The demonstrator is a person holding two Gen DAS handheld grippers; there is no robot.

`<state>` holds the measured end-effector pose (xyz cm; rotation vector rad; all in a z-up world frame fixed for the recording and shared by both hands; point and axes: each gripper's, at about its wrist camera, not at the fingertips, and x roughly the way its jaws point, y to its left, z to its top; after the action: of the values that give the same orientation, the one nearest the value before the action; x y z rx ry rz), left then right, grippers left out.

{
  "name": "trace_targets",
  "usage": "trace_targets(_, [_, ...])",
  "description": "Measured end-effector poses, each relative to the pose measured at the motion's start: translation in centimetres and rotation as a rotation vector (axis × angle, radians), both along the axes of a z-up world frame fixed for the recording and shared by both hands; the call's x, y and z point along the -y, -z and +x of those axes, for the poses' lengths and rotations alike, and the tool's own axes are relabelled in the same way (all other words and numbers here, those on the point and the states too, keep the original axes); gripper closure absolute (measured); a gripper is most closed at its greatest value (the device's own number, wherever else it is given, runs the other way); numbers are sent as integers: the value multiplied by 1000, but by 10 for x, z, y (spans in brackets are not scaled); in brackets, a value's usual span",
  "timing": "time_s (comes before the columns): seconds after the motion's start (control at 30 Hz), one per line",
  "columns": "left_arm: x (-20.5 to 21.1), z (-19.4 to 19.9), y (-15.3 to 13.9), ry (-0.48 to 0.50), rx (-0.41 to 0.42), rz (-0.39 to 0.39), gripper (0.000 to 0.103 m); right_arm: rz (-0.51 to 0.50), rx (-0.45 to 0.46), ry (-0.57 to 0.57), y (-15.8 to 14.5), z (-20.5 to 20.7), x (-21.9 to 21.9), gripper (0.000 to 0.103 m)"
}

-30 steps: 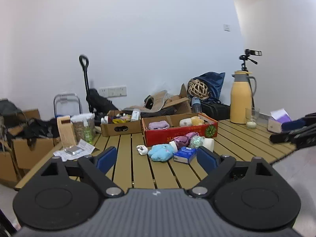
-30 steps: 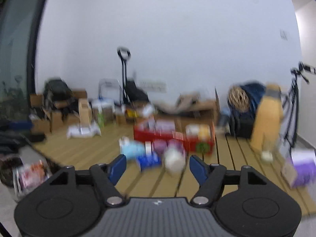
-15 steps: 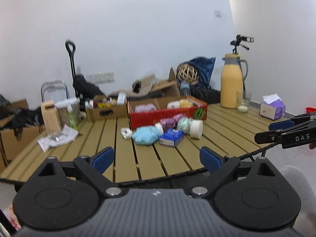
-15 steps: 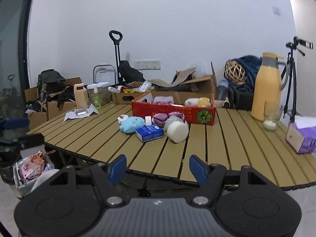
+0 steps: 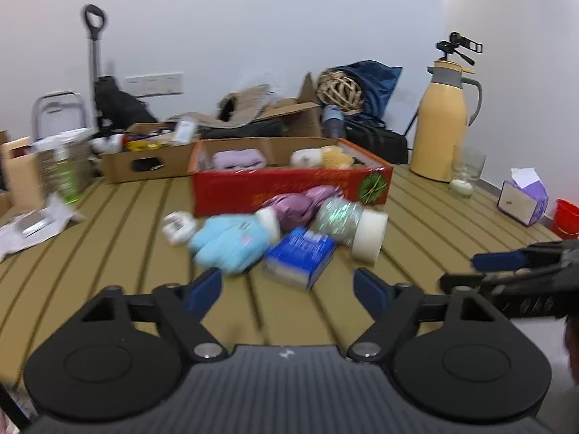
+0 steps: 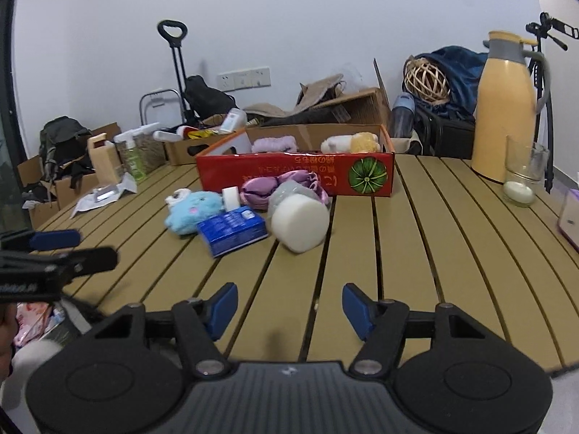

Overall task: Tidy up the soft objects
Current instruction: 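Withdraw the right tool from the box back over the table, then grasp the clear plastic bag with the left tool while the right tool grasps the white foam cylinder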

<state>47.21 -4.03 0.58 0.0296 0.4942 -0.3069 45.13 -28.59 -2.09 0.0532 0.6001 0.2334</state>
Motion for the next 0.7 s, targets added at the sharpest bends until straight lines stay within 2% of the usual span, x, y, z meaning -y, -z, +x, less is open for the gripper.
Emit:
trace_targets(0.17, [30, 75, -1, 67, -48, -55, 27, -74, 6, -56, 9, 60, -19, 41])
trace_targets(0.3, [60, 132, 8, 96, -125, -63, 28, -54, 13, -53, 17, 106, -26, 44])
trace_targets(0.37, [72, 152, 14, 106, -155, -65, 32, -2, 8, -33, 22, 124, -21, 48])
trace_targets(0.5, [75, 171, 29, 87, -210, -119, 40, 59, 8, 6, 25, 127, 4, 51])
trace_targets(0.6, [76, 174, 34, 77, -211, -143, 41, 109, 46, 73, 27, 118, 34, 44])
trace_targets(0.7, [82, 172, 35, 104, -213, -146, 42, 94, 76, 118, 30, 115, 48, 43])
